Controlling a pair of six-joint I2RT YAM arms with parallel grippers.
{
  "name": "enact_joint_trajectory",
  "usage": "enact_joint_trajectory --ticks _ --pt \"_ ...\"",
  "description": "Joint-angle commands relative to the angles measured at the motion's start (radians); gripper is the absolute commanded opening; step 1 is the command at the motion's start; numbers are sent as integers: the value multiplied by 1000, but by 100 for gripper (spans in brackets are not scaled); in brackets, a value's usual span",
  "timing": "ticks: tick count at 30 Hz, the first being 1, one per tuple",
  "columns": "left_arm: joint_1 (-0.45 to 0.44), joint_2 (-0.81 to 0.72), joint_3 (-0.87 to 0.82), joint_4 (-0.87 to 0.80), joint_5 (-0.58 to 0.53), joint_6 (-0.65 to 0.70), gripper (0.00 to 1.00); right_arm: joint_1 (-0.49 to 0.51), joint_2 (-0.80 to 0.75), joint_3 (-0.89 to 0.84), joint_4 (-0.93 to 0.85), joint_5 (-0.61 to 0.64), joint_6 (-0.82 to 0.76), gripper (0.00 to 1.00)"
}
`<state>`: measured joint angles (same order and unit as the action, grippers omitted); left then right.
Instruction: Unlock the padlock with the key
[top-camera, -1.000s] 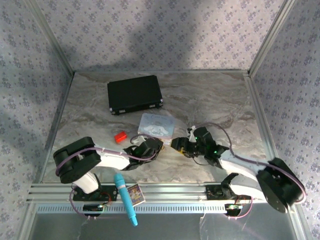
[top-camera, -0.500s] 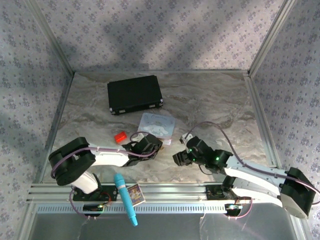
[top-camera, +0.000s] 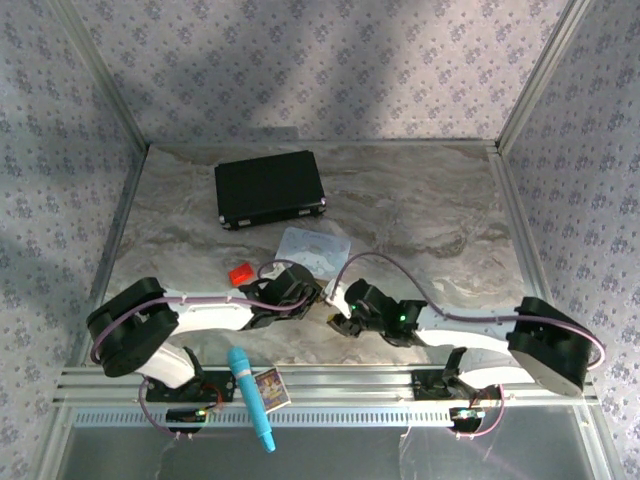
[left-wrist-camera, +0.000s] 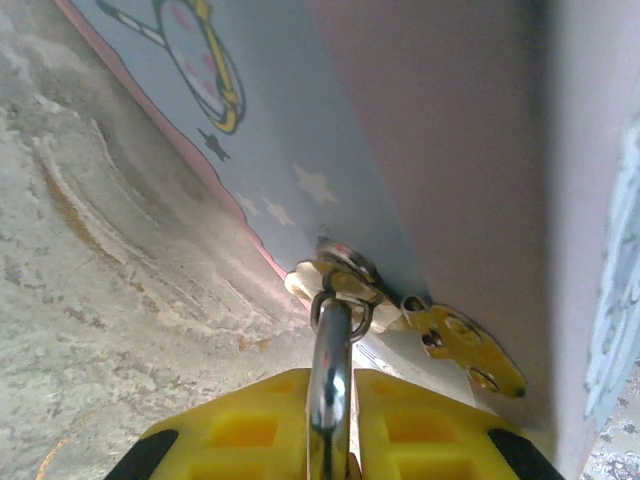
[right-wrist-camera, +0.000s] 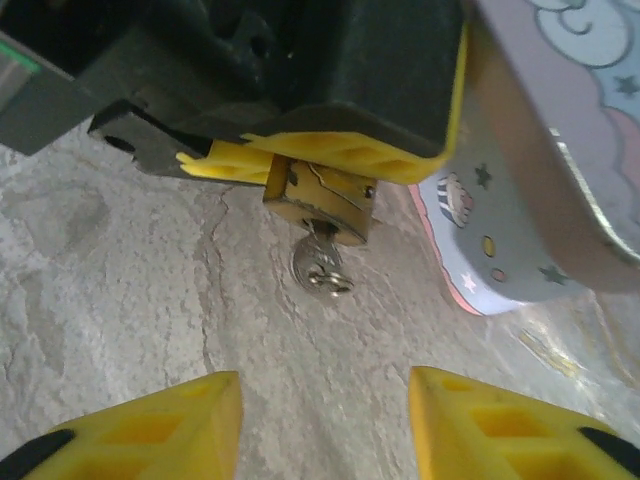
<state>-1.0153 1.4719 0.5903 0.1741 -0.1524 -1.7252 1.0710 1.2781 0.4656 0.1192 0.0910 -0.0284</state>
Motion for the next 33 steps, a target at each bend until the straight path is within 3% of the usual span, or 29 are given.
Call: enact_joint_trajectory --ticks 1,7,17,22,28,33 --pt "6 -32 -9 3 31 10 0 17 39 43 93 10 -44 41" --pt "6 -37 -26 26 40 9 0 24 101 73 145 47 -36 38" --pt "16 -42 -65 90 60 -10 0 12 158 90 142 35 -20 15" --pt "17 -51 -75 92 60 -7 0 -24 160 67 183 -69 29 9" --pt "15 -53 -89 99 63 -8 0 -159 183 7 317 -304 213 8" --pt "14 -58 -104 133 69 -14 0 -220 221 -10 375 -366 330 8"
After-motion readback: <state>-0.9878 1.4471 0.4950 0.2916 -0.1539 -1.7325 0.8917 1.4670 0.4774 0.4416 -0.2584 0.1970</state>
